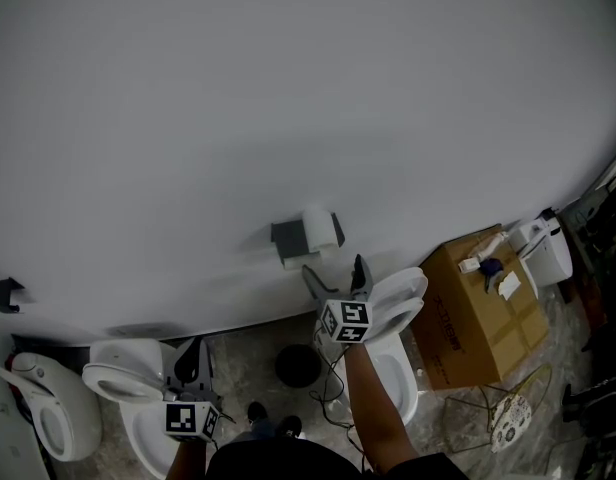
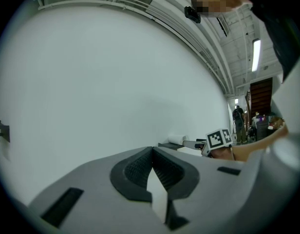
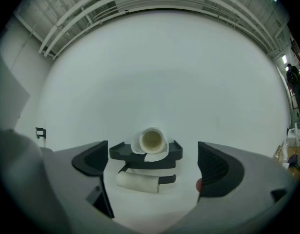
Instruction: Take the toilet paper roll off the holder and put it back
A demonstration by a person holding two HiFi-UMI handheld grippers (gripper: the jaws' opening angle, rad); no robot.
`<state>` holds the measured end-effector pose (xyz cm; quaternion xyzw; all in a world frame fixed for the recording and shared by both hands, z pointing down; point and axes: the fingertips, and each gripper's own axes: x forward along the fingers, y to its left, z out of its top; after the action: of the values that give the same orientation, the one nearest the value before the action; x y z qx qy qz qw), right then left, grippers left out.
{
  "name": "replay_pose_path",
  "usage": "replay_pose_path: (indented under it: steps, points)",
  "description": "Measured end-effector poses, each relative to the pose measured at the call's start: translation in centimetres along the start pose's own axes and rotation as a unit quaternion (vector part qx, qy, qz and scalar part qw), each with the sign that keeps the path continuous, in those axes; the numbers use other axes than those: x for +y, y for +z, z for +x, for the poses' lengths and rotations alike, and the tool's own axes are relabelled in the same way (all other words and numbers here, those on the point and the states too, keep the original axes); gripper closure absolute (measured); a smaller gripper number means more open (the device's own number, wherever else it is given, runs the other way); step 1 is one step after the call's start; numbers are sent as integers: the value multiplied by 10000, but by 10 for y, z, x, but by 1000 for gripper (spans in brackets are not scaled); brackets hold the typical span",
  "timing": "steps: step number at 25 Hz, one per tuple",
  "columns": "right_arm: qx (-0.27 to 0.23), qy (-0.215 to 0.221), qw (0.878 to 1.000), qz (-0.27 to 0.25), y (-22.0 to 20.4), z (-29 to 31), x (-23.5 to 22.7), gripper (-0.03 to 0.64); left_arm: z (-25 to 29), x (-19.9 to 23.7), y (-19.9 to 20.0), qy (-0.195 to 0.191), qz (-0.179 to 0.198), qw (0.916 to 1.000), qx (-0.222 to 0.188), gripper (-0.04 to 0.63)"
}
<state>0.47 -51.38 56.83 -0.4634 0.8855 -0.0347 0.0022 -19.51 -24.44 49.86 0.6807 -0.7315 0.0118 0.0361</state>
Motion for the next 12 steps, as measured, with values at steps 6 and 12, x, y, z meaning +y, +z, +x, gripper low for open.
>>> replay_pose_path:
  steps: [6,12]
  points:
    - [20,8,10000,-50,3,14,-3,43,3,2,-2,37,-16,10000,16,592]
    - [79,27,9999,-98,2,26,-2,48,6,3,-5,10,-12,10000,39,592]
